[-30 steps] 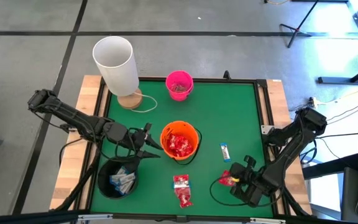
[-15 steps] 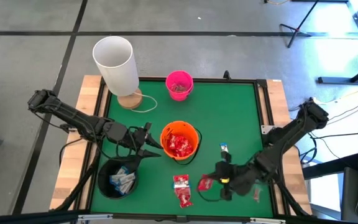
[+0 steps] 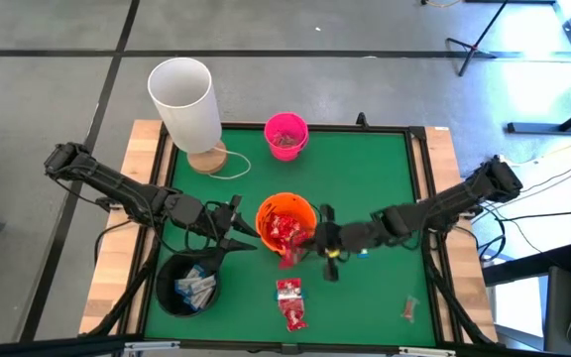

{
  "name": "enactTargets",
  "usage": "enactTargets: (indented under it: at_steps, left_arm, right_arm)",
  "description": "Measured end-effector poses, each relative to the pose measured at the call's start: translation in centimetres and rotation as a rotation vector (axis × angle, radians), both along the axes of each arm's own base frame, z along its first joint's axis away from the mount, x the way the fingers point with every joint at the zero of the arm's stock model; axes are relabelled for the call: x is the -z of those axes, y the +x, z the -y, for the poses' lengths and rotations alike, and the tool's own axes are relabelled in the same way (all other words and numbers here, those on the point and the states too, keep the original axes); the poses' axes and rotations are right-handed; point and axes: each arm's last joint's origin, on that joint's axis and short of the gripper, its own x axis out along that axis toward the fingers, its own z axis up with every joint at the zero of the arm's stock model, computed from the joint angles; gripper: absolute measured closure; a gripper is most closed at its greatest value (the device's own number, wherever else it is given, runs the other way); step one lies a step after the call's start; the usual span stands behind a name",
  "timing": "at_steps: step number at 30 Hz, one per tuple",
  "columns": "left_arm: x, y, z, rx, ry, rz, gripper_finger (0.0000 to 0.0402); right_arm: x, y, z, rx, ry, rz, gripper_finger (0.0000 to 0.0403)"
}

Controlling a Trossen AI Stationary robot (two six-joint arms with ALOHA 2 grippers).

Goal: Sort candy
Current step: Put the red candy into the orange bucket

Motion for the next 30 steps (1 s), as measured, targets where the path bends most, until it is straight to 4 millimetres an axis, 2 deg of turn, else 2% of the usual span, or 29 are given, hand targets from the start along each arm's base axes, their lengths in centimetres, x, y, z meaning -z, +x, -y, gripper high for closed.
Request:
enactTargets:
  at_steps: [5,13,30]
  left_arm:
    - [0.0,0.0,0.0,0.0,0.0,0.0,0.0266]
    - [0.1,0.0,0.0,-0.007,0.031,-0.006,0.0266]
    - [0.1,0.0,-0.1,-0.04,0.042,-0.006,0.0266]
  right_arm:
    - [-0.5,1.1,2.7,0.085,-0.047,0.053,0.0403]
    - [0.6,1.2,5.7,0.224,-0.032,-0.063,0.0403]
    - [0.7,1.2,5.8,0.215,-0.028,-0.082,0.0402]
